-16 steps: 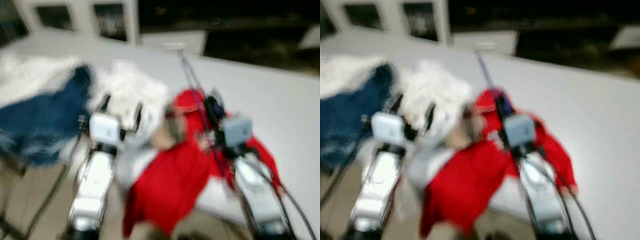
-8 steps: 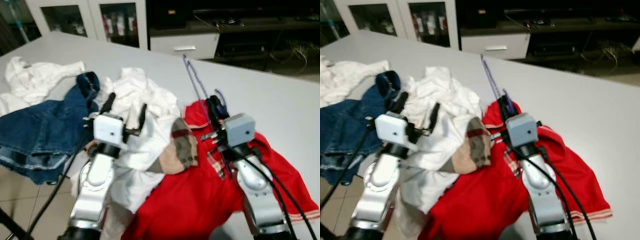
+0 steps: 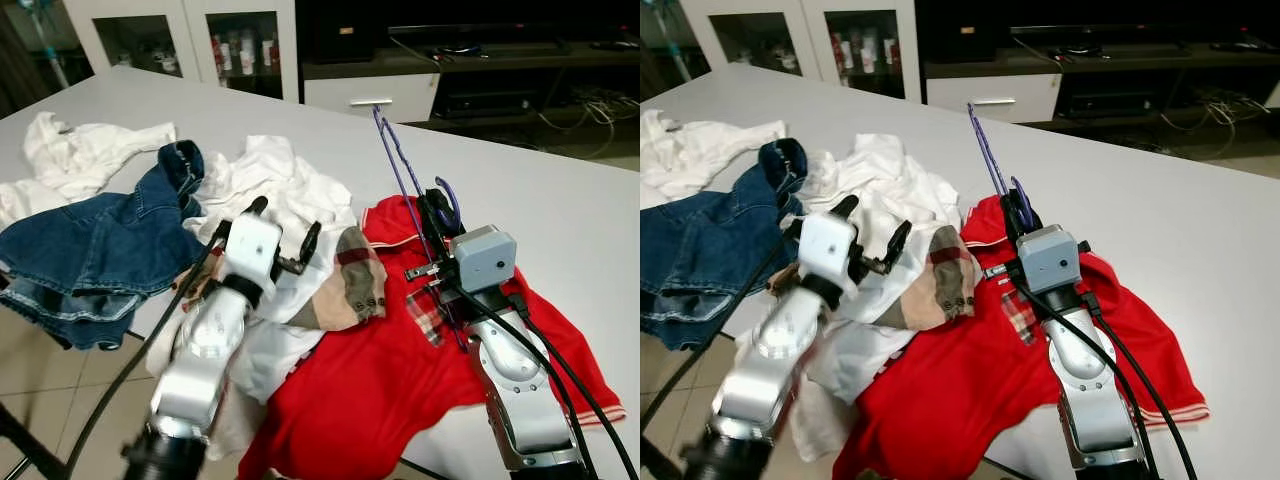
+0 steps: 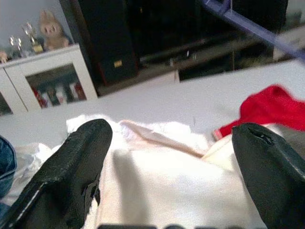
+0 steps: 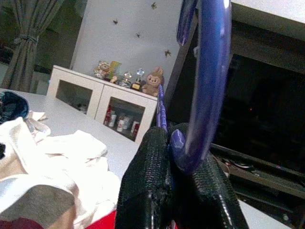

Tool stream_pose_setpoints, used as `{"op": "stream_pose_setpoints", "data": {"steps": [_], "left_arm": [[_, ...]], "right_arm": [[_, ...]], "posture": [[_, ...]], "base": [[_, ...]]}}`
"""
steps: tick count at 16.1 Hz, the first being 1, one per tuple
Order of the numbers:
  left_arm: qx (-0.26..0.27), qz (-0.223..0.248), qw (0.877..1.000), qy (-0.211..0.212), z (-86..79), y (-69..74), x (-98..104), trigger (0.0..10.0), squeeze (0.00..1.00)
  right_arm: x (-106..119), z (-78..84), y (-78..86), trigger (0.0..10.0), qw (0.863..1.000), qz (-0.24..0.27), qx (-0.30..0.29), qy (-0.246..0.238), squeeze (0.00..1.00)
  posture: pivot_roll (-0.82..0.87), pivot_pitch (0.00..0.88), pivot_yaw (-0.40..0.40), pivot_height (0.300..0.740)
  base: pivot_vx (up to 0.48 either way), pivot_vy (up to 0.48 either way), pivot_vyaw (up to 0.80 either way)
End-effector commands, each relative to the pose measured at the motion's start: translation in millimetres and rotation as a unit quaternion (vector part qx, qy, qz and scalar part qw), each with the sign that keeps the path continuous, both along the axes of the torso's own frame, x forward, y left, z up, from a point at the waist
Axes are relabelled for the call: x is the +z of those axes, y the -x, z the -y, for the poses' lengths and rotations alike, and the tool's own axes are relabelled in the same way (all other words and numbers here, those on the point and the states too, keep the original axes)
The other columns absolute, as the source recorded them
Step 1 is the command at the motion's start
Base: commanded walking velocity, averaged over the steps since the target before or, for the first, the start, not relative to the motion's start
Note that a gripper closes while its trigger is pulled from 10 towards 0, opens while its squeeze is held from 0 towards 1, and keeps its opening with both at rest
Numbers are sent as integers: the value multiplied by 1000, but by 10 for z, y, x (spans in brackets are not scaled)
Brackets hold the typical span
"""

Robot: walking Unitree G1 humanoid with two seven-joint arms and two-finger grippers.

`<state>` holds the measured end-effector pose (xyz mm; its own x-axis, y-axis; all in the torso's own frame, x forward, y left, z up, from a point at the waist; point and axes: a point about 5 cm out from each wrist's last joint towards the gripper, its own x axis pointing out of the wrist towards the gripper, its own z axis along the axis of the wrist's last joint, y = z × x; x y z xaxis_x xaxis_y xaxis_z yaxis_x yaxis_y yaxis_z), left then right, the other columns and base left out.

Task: Hang hanger

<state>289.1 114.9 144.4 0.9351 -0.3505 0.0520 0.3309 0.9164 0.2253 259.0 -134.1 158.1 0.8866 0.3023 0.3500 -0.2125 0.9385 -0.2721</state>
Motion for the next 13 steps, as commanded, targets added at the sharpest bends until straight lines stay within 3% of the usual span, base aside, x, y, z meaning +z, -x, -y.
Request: {"op": "stream_pose_setpoints", "data": {"steps": [1, 4, 6, 11, 13], "left_arm": [[9, -15, 1000, -19, -81, -58, 44, 10000, 0], [19, -27, 998, -44, -203, -166, 187, 10000, 0], [17, -62, 998, -27, -188, -179, 203, 10000, 0], [-4, -161, 987, -26, -136, -114, -66, 10000, 0], [-20, -173, 984, -20, -118, -100, -96, 10000, 0]], "right_arm": [[19, 31, -14, 10000, 1000, 1, -4, 2, 0], [22, 30, -20, 10000, 1000, 2, -4, 3, 0], [38, 44, -40, 10000, 1000, 4, -8, 3, 0], [47, 49, -55, 10000, 1000, 7, -10, 3, 0], [50, 50, -63, 10000, 1000, 8, -10, 3, 0]], "posture": [[69, 25, 28, 740], [72, 24, 24, 740], [71, 22, 25, 740], [70, 18, 26, 740], [70, 17, 27, 740]], "base": [[0, 0, 0], [0, 0, 0], [0, 0, 0], [0, 0, 0], [0, 0, 0]]}}
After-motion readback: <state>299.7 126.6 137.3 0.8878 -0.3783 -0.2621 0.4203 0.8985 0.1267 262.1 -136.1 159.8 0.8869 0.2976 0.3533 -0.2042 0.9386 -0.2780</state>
